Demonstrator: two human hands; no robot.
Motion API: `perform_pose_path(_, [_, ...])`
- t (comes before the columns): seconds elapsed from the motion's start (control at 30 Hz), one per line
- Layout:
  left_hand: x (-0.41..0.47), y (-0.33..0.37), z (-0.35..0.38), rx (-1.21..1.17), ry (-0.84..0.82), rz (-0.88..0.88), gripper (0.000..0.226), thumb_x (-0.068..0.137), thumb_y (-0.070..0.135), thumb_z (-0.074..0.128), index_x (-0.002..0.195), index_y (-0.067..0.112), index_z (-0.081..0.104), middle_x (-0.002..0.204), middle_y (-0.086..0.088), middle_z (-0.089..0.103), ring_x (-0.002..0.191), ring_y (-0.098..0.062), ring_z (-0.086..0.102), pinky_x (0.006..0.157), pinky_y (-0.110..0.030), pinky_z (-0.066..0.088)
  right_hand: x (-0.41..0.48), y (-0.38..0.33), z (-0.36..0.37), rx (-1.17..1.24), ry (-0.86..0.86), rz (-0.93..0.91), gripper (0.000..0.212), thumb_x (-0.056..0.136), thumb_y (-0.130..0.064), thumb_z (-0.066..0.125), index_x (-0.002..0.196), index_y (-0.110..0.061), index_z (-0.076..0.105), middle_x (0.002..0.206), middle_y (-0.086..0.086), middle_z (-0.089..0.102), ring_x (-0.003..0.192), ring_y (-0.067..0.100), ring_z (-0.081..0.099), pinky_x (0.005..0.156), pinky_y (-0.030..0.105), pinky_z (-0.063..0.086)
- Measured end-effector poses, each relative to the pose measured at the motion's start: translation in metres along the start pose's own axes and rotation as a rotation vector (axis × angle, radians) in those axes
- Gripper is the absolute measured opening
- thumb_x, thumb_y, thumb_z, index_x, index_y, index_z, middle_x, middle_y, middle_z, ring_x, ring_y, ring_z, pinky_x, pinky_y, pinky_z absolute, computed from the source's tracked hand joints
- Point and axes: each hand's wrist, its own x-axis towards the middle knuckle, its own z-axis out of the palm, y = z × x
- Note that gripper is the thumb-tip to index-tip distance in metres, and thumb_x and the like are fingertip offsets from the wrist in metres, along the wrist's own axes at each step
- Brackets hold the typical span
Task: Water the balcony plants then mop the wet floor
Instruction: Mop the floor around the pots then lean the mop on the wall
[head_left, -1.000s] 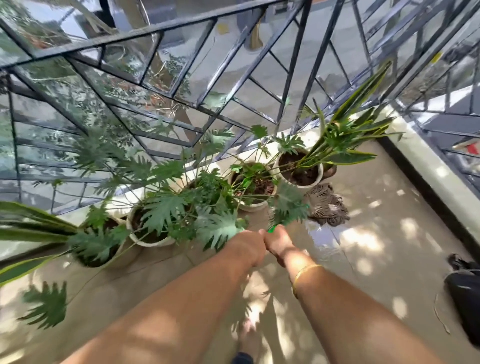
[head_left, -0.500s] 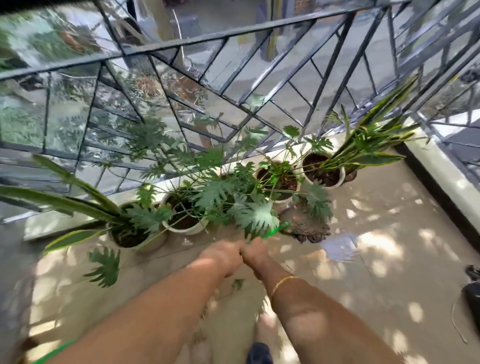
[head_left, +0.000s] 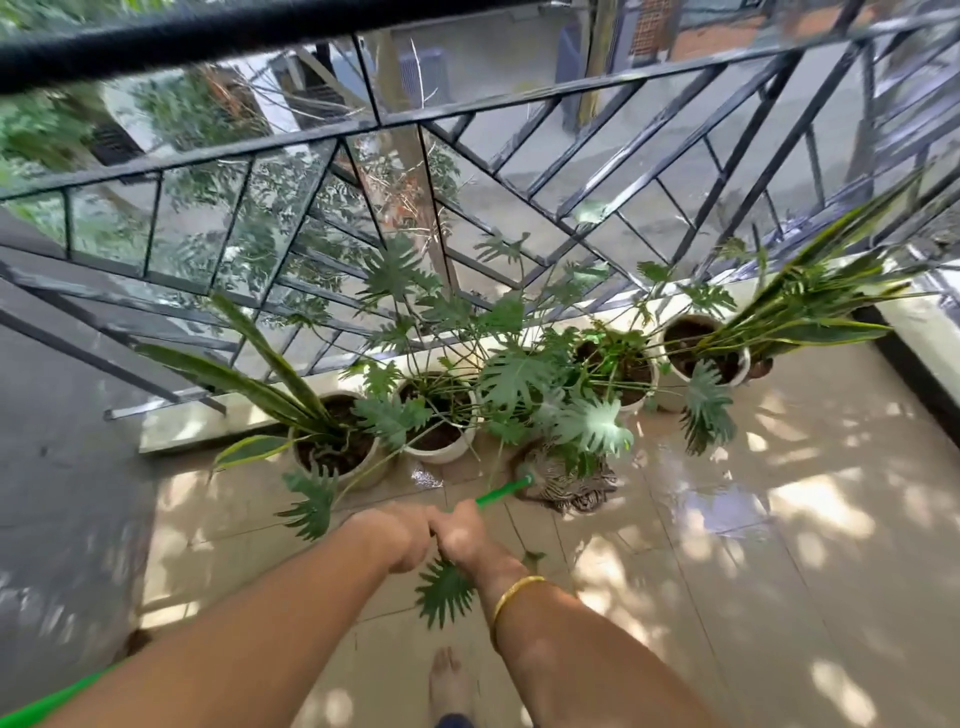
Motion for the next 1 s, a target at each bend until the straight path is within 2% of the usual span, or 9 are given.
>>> perform_pose_path(0.13, [-0.003, 0.004, -0.01, 0.045, -0.001, 0.042, 0.044, 0.101, 0.003, 0.043, 0.143, 0.011, 0.051, 0.144, -0.01, 0.055, 0.127, -0.027, 0.057, 0.097, -0.032, 0.046, -0.013, -0.017, -0.008, -0.027, 0.018, -0.024, 0.038, 0.087, -0.038, 0.075, 0.077, -0.006, 0.057, 0.075, 0.006, 0.061, 0.082, 0.024, 0.057, 0.075, 0.047, 0.051])
perform_pose_path(0.2, [0.004, 0.011, -0.012, 0.073, -0.005, 0.077, 0.045, 0.101, 0.004, 0.045, 0.144, 0.012, 0.051, 0.145, -0.009, 0.055, 0.13, -0.026, 0.055, 0.1, -0.032, 0.045, -0.02, -0.023, -0.021, -0.063, 0.025, 0.01, 0.035, 0.094, -0.03, 0.069, 0.068, -0.016, 0.05, 0.074, 0.005, 0.057, 0.084, 0.025, 0.054, 0.077, 0.043, 0.052])
perform_pose_path(0.4, [0.008, 0.046, -0.004, -0.014, -0.004, 0.171, 0.047, 0.101, 0.004, 0.048, 0.147, 0.01, 0.047, 0.147, -0.013, 0.052, 0.131, -0.029, 0.054, 0.099, -0.034, 0.045, -0.029, 0.005, -0.069, -0.032, 0.123, 0.076, 0.022, 0.099, -0.017, 0.07, 0.093, 0.0, 0.057, 0.086, 0.01, 0.064, 0.077, 0.02, 0.061, 0.057, 0.025, 0.047])
perform_pose_path(0.53, [0.011, 0.075, 0.017, -0.037, -0.032, 0.197, 0.04, 0.101, 0.008, 0.049, 0.14, 0.002, 0.052, 0.144, -0.018, 0.055, 0.131, -0.032, 0.054, 0.104, -0.037, 0.043, -0.022, 0.05, -0.094, -0.008, 0.169, 0.073, 0.053, 0.081, -0.036, 0.083, 0.108, 0.006, 0.065, 0.094, 0.015, 0.074, 0.076, 0.022, 0.067, 0.055, 0.029, 0.056])
perform_pose_path(0.63, [0.006, 0.081, 0.029, -0.053, -0.064, 0.223, 0.044, 0.101, 0.008, 0.048, 0.145, 0.008, 0.048, 0.147, -0.015, 0.053, 0.133, -0.031, 0.052, 0.105, -0.036, 0.042, -0.018, 0.08, -0.101, -0.078, 0.212, 0.088, 0.06, 0.073, -0.038, 0.077, 0.103, 0.013, 0.067, 0.076, 0.012, 0.065, 0.061, 0.02, 0.052, 0.044, 0.021, 0.04])
perform_pose_path(0.73, [-0.003, 0.07, 0.033, -0.094, -0.038, 0.241, 0.044, 0.101, 0.004, 0.047, 0.144, 0.011, 0.049, 0.146, -0.013, 0.053, 0.133, -0.028, 0.052, 0.102, -0.033, 0.042, -0.042, 0.064, -0.085, -0.127, 0.236, 0.093, 0.057, 0.063, -0.044, 0.071, 0.084, 0.01, 0.071, 0.062, 0.009, 0.065, 0.057, 0.022, 0.054, 0.049, 0.036, 0.044])
perform_pose_path(0.8, [-0.011, 0.054, 0.033, -0.123, -0.04, 0.222, 0.039, 0.102, 0.005, 0.046, 0.139, 0.009, 0.054, 0.144, -0.013, 0.056, 0.129, -0.028, 0.055, 0.098, -0.031, 0.044, -0.054, 0.048, -0.066, -0.106, 0.194, 0.096, 0.04, 0.082, -0.038, 0.076, 0.077, 0.0, 0.064, 0.068, 0.008, 0.064, 0.066, 0.025, 0.059, 0.057, 0.037, 0.047])
perform_pose_path(0.9, [-0.02, 0.025, 0.035, -0.123, -0.083, 0.149, 0.036, 0.1, 0.004, 0.05, 0.136, 0.007, 0.057, 0.138, -0.014, 0.061, 0.123, -0.029, 0.061, 0.088, -0.029, 0.047, -0.06, 0.032, -0.032, -0.063, 0.139, 0.115, 0.034, 0.09, -0.035, 0.076, 0.086, -0.006, 0.058, 0.092, 0.013, 0.068, 0.093, 0.031, 0.069, 0.077, 0.041, 0.06])
perform_pose_path(1.0, [-0.037, -0.009, 0.035, -0.142, -0.083, 0.072, 0.04, 0.102, 0.005, 0.048, 0.14, 0.014, 0.054, 0.14, -0.011, 0.059, 0.123, -0.027, 0.06, 0.091, -0.03, 0.046, -0.058, 0.024, 0.009, -0.021, 0.054, 0.101, 0.059, 0.069, -0.046, 0.081, 0.105, -0.005, 0.059, 0.101, 0.019, 0.072, 0.086, 0.03, 0.073, 0.077, 0.053, 0.067])
